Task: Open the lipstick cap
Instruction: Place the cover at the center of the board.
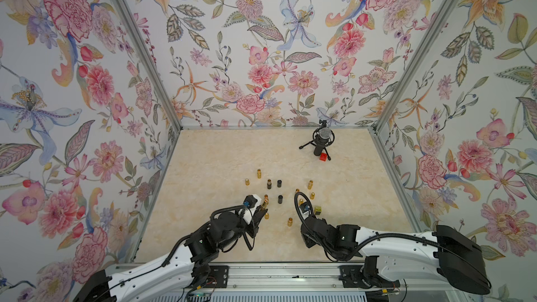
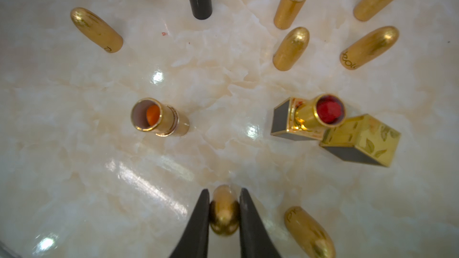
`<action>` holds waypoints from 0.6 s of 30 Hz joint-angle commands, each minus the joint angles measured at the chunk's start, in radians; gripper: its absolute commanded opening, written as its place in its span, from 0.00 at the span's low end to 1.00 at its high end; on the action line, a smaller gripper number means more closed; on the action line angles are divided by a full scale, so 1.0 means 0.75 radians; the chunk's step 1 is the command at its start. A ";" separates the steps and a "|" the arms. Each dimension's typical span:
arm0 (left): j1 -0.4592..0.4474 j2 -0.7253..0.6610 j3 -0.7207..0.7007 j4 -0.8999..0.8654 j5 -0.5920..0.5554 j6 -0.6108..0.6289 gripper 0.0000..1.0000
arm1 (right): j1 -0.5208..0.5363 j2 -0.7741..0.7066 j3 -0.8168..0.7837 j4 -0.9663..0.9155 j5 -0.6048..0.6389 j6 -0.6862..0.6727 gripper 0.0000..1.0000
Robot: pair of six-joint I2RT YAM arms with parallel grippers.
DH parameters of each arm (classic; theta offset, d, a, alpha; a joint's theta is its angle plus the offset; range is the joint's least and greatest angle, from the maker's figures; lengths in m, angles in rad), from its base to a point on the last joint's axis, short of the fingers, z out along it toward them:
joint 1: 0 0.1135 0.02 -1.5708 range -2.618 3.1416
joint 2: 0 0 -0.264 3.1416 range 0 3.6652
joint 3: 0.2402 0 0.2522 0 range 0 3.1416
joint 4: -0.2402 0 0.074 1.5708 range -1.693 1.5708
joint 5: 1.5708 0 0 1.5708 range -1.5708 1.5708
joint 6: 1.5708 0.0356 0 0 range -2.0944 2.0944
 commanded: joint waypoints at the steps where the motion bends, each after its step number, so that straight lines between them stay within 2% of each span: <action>1: -0.017 -0.002 -0.009 0.018 -0.007 -0.011 0.03 | 0.014 0.031 -0.016 0.103 0.066 0.039 0.18; 18: -0.017 -0.004 -0.009 0.015 -0.011 -0.004 0.03 | 0.044 0.110 -0.067 0.194 0.046 0.045 0.21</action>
